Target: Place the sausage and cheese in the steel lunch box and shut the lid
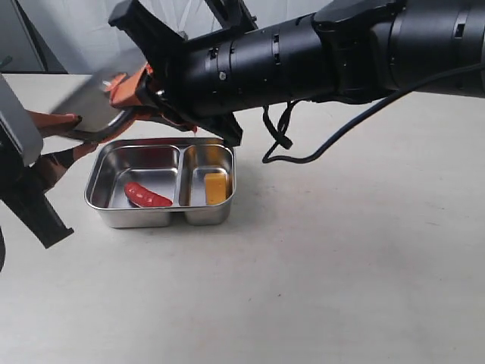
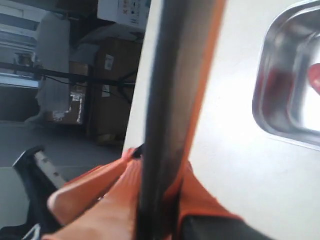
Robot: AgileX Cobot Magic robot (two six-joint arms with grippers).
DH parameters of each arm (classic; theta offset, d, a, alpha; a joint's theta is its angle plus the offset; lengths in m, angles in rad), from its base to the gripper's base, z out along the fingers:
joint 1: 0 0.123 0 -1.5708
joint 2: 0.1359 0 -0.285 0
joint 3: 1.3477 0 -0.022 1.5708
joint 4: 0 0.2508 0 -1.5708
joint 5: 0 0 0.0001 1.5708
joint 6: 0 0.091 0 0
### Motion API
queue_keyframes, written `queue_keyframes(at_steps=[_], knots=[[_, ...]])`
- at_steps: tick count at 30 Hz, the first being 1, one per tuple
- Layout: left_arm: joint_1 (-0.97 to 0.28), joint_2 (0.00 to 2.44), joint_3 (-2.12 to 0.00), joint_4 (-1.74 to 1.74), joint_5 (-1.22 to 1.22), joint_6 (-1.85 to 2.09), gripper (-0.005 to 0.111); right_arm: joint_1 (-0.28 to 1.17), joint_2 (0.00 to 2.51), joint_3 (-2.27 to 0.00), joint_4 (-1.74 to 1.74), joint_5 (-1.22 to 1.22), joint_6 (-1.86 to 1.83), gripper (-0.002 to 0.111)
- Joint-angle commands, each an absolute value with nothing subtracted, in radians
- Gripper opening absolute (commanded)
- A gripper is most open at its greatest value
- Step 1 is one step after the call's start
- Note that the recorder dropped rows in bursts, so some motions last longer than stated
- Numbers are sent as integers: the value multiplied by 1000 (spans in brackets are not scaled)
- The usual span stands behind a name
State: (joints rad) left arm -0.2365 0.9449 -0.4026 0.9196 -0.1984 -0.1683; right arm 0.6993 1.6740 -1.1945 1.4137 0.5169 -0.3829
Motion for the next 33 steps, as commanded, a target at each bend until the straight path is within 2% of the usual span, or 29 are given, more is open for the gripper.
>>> queue_keyframes(at_steps=[1,5,9,13,16,19,21,26,33], knots=[[-242,932,-413,880,-270,-247,53,644,1686,-1182,1310,470,-419,-1],[-242,932,-413,880,-268,-289,63,607,1686,-1182,1306,501,-449,-1],[-242,932,-413,863,-248,-365,63,540,1686,-1182,1306,555,-506,-1],[-240,932,-413,673,-228,-358,55,452,1686,-1182,1336,657,-569,-1],[-235,932,-413,536,-232,-331,48,365,1719,-1182,1464,868,-713,-1],[-222,932,-413,477,-245,-333,47,279,1801,-1182,1579,1129,-807,-1],[-206,932,-413,407,-245,-336,47,251,1857,-1182,1585,1221,-811,-1],[-170,932,-413,294,-209,-338,47,241,1987,-1186,1555,1221,-884,-1],[-133,932,-413,232,-188,-338,47,268,2064,-1283,1337,1221,-832,-1]])
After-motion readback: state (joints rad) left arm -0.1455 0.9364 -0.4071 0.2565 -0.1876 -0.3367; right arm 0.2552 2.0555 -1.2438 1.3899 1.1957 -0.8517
